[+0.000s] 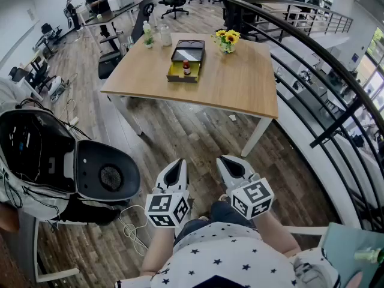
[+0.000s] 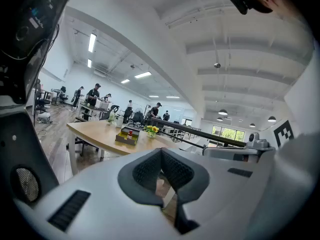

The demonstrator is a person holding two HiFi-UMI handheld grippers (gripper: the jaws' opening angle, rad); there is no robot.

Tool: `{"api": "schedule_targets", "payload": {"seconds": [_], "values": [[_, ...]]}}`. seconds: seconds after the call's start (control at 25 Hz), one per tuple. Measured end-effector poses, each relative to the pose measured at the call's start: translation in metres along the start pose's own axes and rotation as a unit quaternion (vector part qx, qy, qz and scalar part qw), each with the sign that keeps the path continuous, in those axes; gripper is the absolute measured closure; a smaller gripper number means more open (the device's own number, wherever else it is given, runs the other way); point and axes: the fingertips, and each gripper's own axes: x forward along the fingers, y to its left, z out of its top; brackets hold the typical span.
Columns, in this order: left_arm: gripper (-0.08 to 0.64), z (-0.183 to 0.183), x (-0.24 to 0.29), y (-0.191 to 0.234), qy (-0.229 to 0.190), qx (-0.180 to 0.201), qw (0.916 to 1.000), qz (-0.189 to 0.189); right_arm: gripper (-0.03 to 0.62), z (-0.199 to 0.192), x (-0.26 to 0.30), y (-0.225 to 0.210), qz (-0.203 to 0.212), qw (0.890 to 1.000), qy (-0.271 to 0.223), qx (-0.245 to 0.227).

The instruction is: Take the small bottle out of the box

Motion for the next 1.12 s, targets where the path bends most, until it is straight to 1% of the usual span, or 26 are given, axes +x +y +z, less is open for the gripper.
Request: {"api": "schedule_targets", "payload": {"seconds": [0.12,0.32,0.52,0.84,0.88,1.04,1.12], "values": [[0.558,-0.001,0.005,-0.001,0.001,0.000,1.0000,0.000,0.588,0.000,0.002,-0.005,0.000,1.000,-0.001,0.001],[0.558,0.002,-0.007,-0.001,0.001,-0.003,1.0000,-0.001,0.586,0.003,-0.004,0.008,0.001,1.000,0.001,0.000],[0.558,0.002,-0.012,0.001,0.000,-0.006,1.0000,-0.003,0.586,0.002,-0.005,0.009,-0.001,1.000,0.000,0.025],[0.557,-0.001,-0.002,0.007,0.007,-0.002,1.0000,-0.002,0.586,0.000,0.006,0.005,0.004,1.000,0.014,0.002],[0.555,0.000,0.000,0.009,0.008,-0.002,1.0000,-0.003,0.566,0.000,0.008,0.004,0.006,1.000,0.017,0.001],[0.535,0.003,0.009,0.015,0.007,0.004,1.0000,-0.003,0.555,0.001,0.019,-0.004,0.010,1.000,0.016,0.000],[0.518,0.005,0.016,0.020,0.007,0.005,1.0000,-0.001,0.532,0.003,0.028,-0.009,0.015,1.000,0.014,0.000]]}}
